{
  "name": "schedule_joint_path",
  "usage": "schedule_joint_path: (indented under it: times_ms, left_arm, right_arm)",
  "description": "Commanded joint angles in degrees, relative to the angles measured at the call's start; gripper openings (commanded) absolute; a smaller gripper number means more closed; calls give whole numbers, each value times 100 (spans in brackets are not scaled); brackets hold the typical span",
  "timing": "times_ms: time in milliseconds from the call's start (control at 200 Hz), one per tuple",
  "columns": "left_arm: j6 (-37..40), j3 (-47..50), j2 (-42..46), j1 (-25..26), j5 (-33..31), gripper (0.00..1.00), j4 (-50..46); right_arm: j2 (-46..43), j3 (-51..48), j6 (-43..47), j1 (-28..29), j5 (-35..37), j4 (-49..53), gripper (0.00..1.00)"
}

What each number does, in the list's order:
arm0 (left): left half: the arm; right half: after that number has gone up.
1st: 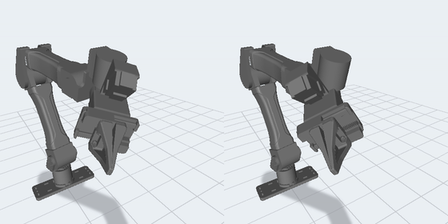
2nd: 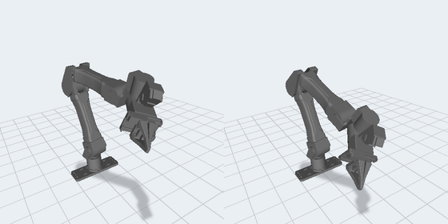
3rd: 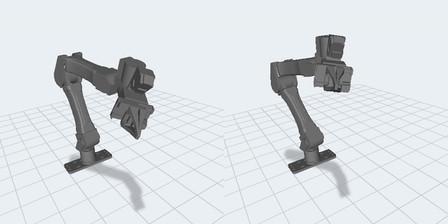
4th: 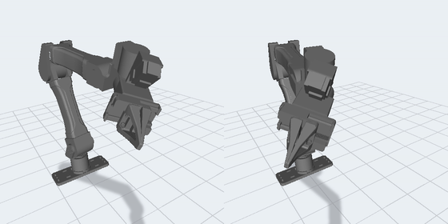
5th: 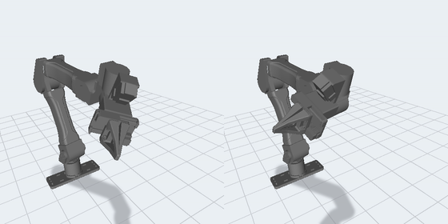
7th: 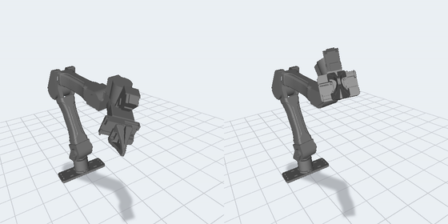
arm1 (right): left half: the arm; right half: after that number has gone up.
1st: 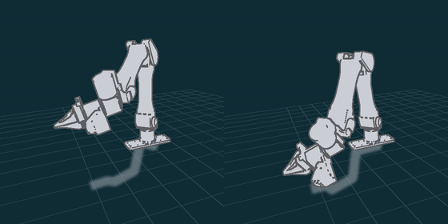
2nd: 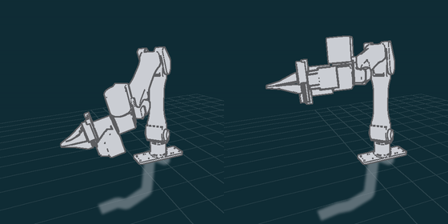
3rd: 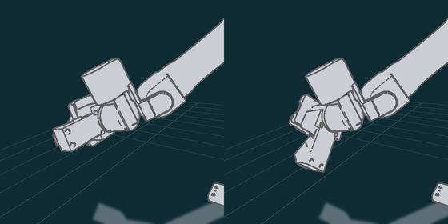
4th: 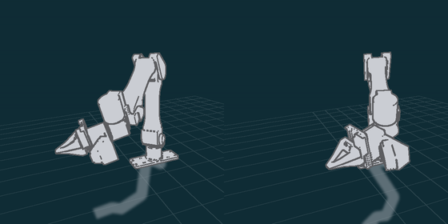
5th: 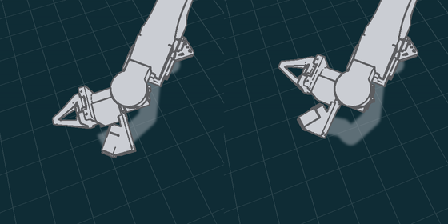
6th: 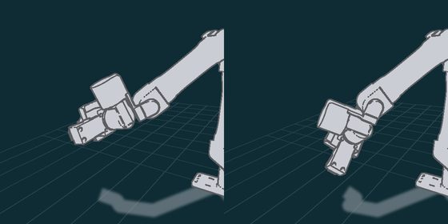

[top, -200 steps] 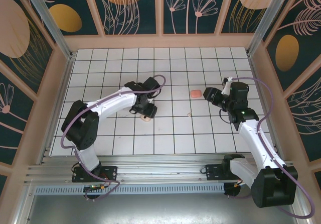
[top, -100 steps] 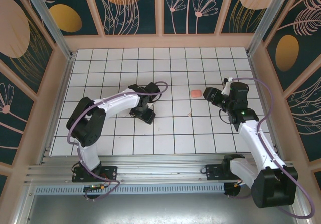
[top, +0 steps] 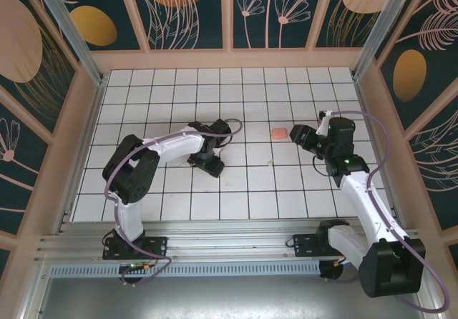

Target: Insert the wireless bluetooth earbuds into the charging case

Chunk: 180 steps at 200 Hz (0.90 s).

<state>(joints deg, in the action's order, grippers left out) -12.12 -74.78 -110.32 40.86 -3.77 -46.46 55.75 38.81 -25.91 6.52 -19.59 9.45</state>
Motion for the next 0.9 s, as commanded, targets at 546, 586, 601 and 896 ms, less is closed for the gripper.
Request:
schedule_joint_path:
  times_ms: [546,586,601,896]
  left_arm:
    - [34,-83,-166,-122,140,67,151]
    - [36,-64,-168,-139,148,67,169]
    - [35,-58,-174,-132,153,67,168]
    - [18,68,-224,-149,326,64,281]
  right_arm:
    - [-108,13,-25,50,-18,43,53]
    - [-110,14,-30,46,-18,39,53]
    - [-109,12,-30,46,-18,39,53]
    - [-108,30,-28,45,-1,79,53]
